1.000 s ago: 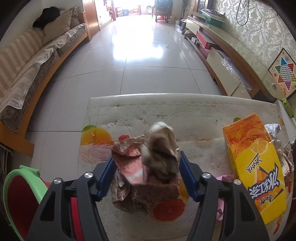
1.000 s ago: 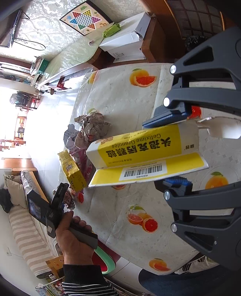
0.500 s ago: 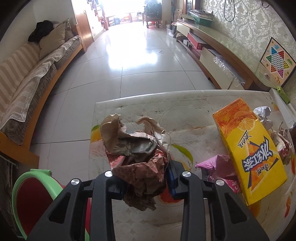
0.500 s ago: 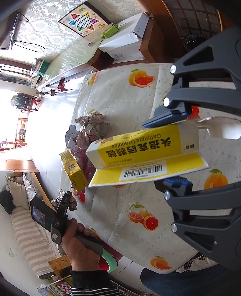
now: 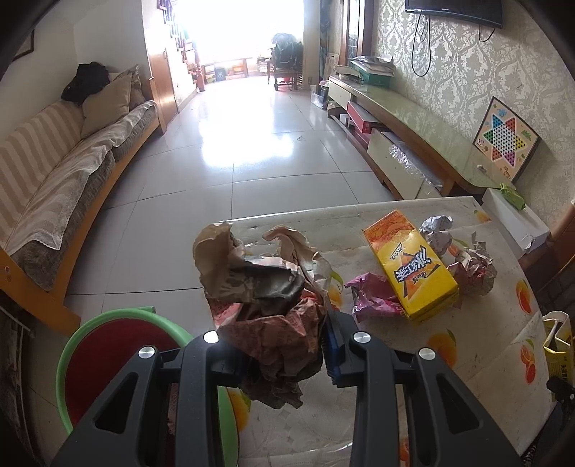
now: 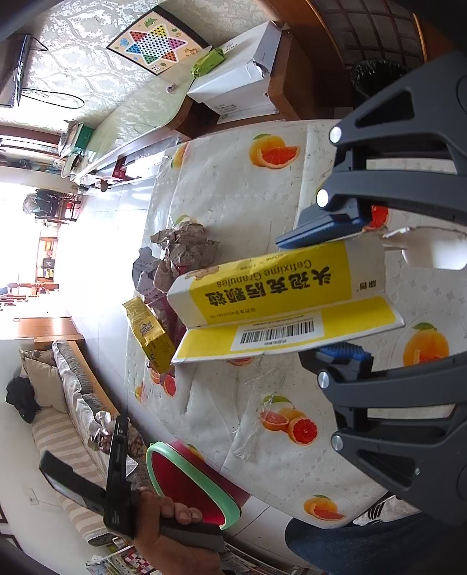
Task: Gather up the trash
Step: 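Drop the crumpled paper into the red bin with the left tool while the right holds the box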
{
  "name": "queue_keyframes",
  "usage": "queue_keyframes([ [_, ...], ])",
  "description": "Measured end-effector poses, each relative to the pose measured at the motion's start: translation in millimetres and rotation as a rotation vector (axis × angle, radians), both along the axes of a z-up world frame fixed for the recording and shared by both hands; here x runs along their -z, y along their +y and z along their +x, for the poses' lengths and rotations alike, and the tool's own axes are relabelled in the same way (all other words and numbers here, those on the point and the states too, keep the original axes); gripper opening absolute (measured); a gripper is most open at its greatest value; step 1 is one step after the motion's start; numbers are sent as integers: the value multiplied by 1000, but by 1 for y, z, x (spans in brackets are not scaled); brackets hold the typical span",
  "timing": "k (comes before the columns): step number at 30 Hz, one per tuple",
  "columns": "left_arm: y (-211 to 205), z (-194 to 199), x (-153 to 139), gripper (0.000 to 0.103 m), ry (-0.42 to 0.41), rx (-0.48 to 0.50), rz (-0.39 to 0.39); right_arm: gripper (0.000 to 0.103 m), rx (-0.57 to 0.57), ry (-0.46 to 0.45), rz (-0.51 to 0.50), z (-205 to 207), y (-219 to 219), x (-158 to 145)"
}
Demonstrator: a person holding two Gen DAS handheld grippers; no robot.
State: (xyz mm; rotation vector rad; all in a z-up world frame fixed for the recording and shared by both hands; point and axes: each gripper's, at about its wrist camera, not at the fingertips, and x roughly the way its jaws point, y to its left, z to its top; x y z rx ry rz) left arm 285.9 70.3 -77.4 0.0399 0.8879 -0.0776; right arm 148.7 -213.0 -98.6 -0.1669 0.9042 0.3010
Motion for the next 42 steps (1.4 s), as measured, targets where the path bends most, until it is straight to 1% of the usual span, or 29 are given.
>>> queue_keyframes([
  [4, 30, -28, -17, 30, -30, -51, -17, 45, -11, -17, 5, -1, 7, -5],
  [6, 47, -42, -23, 30, -39, -78, -14, 45, -19, -23, 8, 0, 12, -7],
  [12, 97, -76, -27, 30, -46, -153, 11, 45, -52, -41, 4, -3, 32, -15],
  [16, 126, -93, -21, 30, -37, -195, 7, 45, -77, -48, -1, -4, 47, -19],
  [20, 142, -104, -11, 30, -27, -215, -5, 45, -93, -53, -11, -6, 59, -22],
  [25, 153, -107, 1, 30, -5, -218, -18, 45, -106, -63, -16, -9, 70, -29],
  [31, 164, -103, 14, 31, 31, -230, -33, 45, -117, -67, -26, -9, 79, -33],
  [32, 165, -103, 16, 34, 36, -233, -40, 45, -119, -66, -27, -10, 81, -33],
  [34, 170, -102, 20, 46, 50, -248, -56, 45, -124, -65, -31, -10, 84, -33],
  [35, 173, -103, 21, 63, 54, -262, -60, 45, -127, -63, -31, -9, 85, -34],
  [36, 175, -105, 20, 76, 44, -276, -61, 45, -132, -63, -32, -9, 87, -34],
  [38, 179, -110, 18, 79, 25, -289, -61, 45, -143, -66, -36, -9, 92, -36],
  [42, 184, -120, 13, 81, 14, -297, -70, 45, -170, -68, -29, -5, 107, -39],
])
